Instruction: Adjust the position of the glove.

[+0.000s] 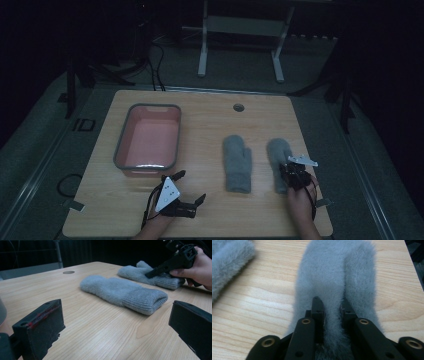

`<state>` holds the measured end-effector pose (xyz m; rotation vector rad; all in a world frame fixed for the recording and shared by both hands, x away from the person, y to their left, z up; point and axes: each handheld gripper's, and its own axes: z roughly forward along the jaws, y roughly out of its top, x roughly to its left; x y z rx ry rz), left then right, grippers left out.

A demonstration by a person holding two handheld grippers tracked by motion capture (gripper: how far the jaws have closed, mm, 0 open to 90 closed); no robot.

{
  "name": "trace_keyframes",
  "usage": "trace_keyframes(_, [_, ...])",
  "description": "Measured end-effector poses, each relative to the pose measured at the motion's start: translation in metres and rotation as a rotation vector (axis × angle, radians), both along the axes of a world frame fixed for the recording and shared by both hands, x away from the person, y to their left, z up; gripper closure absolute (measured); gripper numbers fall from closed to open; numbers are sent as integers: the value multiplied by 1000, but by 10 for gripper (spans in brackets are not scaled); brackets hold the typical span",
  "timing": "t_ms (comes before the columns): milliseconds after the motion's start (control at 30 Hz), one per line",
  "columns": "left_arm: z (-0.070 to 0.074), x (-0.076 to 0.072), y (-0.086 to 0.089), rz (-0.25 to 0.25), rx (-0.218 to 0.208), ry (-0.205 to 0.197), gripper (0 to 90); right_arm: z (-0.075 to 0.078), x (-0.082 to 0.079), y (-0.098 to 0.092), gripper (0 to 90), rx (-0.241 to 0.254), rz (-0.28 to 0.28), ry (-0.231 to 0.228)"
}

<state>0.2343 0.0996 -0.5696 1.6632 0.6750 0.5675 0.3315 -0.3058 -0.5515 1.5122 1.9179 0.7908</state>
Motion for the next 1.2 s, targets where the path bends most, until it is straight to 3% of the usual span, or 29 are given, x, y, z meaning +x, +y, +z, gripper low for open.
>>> trace_keyframes(133, [0, 0, 0, 0, -1, 3, 2, 7, 1, -4, 803, 41, -19, 13])
trace_keyframes(267, [0, 1, 1, 2, -5, 7, 1, 24, 1, -3, 807, 80, -47, 6])
trace_keyframes(533, [0, 2, 2, 2, -13, 16, 1, 51, 2, 8, 807, 82, -64, -18])
trace_keyframes(767, [0, 3, 2, -10, -25, 19, 1, 73, 3, 28, 807, 77, -42, -45])
trace_keyframes(1000, [0, 2, 1, -19, -19, 11, 1, 90, 3, 52, 806, 101, -20, -73])
trace_keyframes(1200, [0, 5, 3, -8, -46, 30, 1, 108, 5, 84, 806, 147, -4, -69])
